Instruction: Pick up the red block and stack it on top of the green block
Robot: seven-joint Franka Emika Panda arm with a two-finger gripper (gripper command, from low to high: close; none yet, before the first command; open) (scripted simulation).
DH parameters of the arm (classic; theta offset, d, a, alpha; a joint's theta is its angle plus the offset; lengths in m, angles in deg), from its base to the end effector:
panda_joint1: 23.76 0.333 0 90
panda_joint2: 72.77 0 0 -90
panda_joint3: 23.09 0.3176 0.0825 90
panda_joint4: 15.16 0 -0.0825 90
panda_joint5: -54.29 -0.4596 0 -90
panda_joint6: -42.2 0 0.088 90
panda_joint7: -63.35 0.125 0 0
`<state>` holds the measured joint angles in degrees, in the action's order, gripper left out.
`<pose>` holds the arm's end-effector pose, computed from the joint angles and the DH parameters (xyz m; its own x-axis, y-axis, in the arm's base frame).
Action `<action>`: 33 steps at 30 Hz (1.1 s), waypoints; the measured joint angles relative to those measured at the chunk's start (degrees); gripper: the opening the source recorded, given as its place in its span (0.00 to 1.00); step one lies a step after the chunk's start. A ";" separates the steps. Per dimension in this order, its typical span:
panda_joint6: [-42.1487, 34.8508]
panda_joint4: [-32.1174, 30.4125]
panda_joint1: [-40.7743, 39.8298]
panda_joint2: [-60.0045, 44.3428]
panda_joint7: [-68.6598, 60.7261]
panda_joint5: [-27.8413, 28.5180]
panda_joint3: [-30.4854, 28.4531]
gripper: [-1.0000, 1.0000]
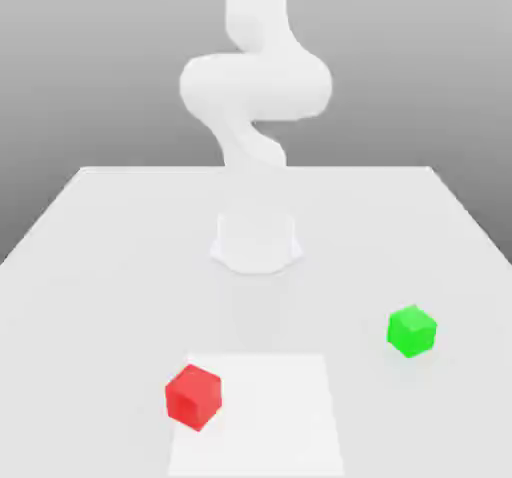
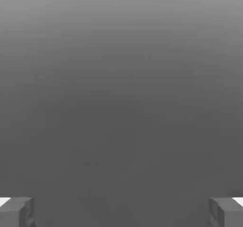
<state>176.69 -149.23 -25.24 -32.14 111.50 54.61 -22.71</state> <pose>0.4679 -0.0085 0.6460 0.4879 -0.7507 0.4455 -0.5754 -0.6604 -0.4826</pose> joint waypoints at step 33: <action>34.08 -17.80 -9.19 -57.28 17.55 -0.54 -0.56 0.00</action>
<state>210.78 -167.03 -34.43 -89.42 129.04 54.08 -23.27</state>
